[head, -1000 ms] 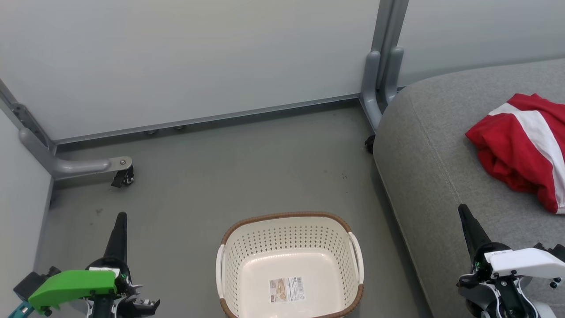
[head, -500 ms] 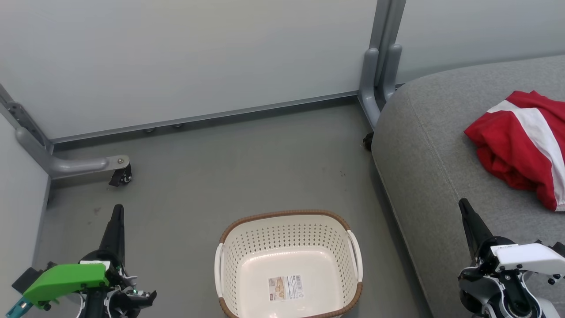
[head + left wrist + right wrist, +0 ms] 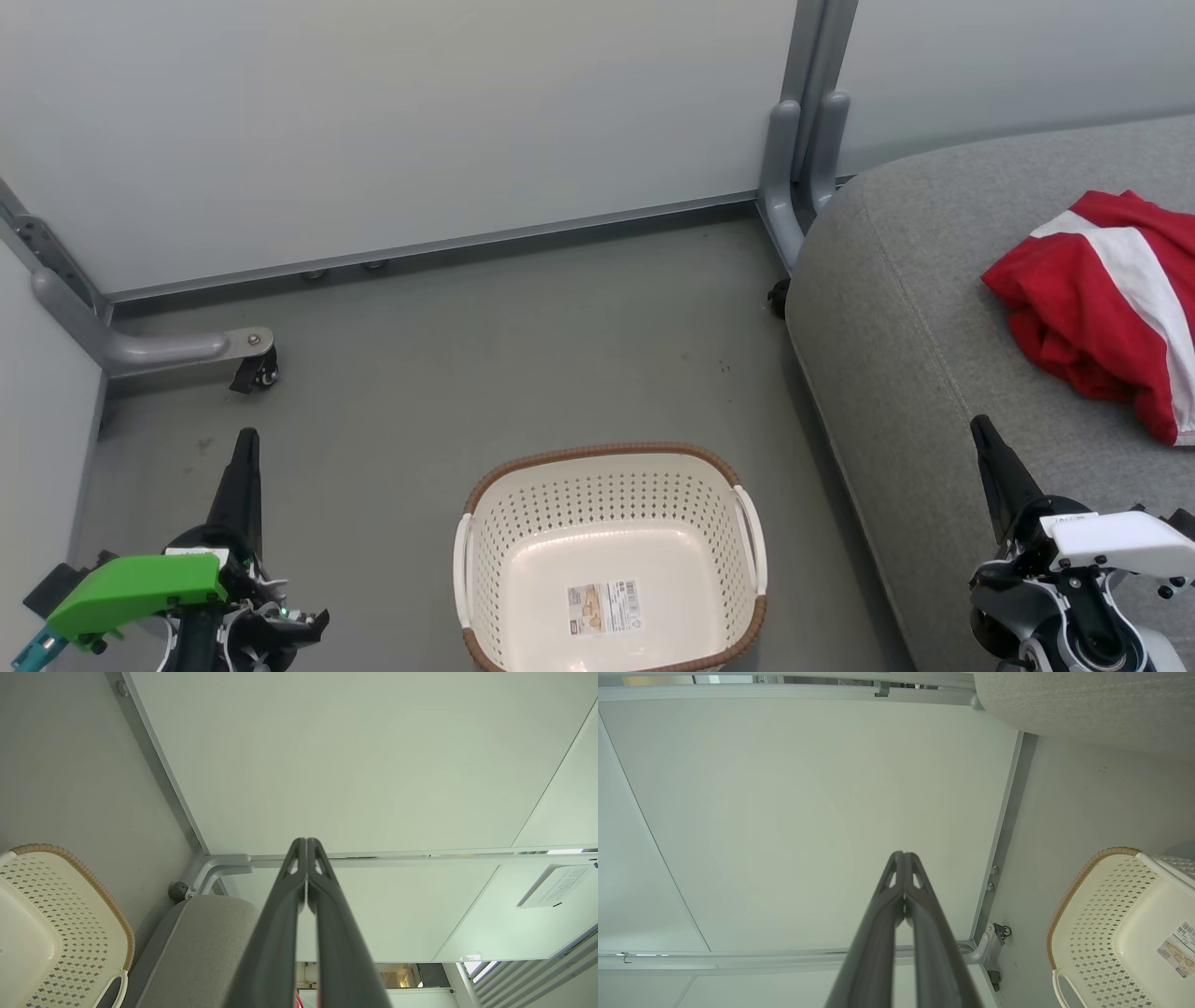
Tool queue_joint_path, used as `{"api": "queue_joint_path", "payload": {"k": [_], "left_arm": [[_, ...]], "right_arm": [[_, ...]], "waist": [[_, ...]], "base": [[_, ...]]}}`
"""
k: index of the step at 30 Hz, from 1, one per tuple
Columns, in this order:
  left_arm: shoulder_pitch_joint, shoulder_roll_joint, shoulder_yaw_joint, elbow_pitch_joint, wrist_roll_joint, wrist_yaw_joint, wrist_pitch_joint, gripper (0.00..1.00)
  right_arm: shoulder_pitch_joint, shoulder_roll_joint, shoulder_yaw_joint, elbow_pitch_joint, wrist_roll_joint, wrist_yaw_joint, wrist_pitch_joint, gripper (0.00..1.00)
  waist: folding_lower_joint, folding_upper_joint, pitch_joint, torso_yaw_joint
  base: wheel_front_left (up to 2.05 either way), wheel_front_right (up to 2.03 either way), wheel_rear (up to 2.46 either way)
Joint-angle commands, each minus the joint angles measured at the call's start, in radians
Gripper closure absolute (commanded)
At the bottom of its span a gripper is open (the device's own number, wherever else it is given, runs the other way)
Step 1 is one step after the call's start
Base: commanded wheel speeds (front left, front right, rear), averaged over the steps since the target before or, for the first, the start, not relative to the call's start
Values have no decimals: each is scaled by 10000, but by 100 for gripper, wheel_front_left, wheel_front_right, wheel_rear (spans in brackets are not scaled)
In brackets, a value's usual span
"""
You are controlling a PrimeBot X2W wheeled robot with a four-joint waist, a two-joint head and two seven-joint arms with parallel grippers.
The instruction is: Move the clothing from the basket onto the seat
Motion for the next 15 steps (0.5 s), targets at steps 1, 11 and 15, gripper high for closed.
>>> {"api": "queue_joint_path", "payload": {"k": [1, 11, 15], "left_arm": [[-112, -27, 34, 7, 11, -35, 38, 100], [-116, -50, 66, 8, 58, -33, 57, 100], [-117, -59, 77, 9, 67, -33, 73, 100]], "right_arm": [[-90, -4, -39, 26, -23, -2, 32, 100], [-94, 13, -70, 29, -63, -3, 55, 100], [-96, 17, -81, 29, -60, -2, 70, 100]], "waist": [[0, 36, -1, 0], [0, 36, -1, 0], [0, 36, -1, 0]], "base": [[0, 0, 0], [0, 0, 0], [0, 0, 0]]}}
